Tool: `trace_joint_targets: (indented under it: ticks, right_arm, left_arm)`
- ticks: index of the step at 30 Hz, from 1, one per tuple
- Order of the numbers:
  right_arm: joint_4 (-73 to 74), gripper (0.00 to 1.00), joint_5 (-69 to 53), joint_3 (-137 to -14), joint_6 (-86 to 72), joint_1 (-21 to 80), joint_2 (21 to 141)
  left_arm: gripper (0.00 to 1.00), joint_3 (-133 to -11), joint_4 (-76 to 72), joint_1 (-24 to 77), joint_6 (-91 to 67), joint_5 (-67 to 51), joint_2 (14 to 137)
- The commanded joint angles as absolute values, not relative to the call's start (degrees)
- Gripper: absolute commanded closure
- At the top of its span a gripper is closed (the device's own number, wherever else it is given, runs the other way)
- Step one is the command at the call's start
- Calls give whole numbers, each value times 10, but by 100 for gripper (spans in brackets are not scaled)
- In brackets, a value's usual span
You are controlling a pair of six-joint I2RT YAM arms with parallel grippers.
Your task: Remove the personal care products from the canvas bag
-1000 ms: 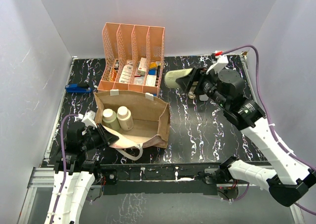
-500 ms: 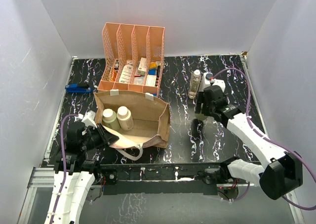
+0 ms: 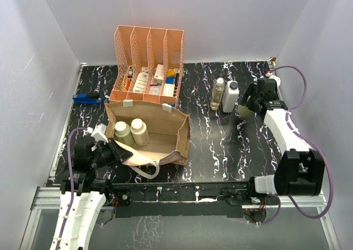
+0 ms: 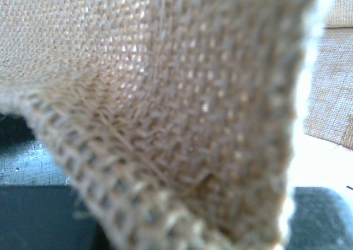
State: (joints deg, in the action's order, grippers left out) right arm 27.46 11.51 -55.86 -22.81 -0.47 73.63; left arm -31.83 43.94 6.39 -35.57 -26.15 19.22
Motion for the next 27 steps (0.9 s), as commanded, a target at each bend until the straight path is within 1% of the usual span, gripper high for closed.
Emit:
trace_joint_targets:
  ticks: [1, 3, 6, 11, 14, 15, 20, 22, 24, 27]
  right_arm:
    - [123, 92, 14, -630, -187, -42, 781]
    - [116, 92, 5, -644, -175, -47, 805]
    - [107, 84, -29, -659, -162, -62, 841]
    - [141, 84, -100, -710, -142, -73, 914]
    - [161, 83, -111, -726, -140, -73, 935]
    - [163, 81, -109, -727, -138, -73, 938]
    - [167, 70, -84, -716, -123, -69, 940]
    - [154, 59, -82, -705, -121, -69, 938]
    - [151, 55, -96, -704, -120, -69, 944]
    - [154, 45, -107, -707, -123, -69, 953]
  left_arm:
    - [100, -315, 454, 65, -353, -272, 186]
    - [100, -315, 454, 65, -353, -272, 187]
    - [100, -315, 454, 65, -353, -271, 188]
    - [100, -315, 454, 65, -354, -271, 190]
    - [100, -315, 454, 65, -353, -271, 192]
    - [100, -315, 454, 65, -353, -271, 192]
    - [100, -315, 454, 65, -353, -270, 196]
    - [100, -315, 454, 65, -354, -270, 202]
    - [100, -315, 454, 65, -354, -269, 206]
    - [100, -315, 454, 64, -354, -267, 207]
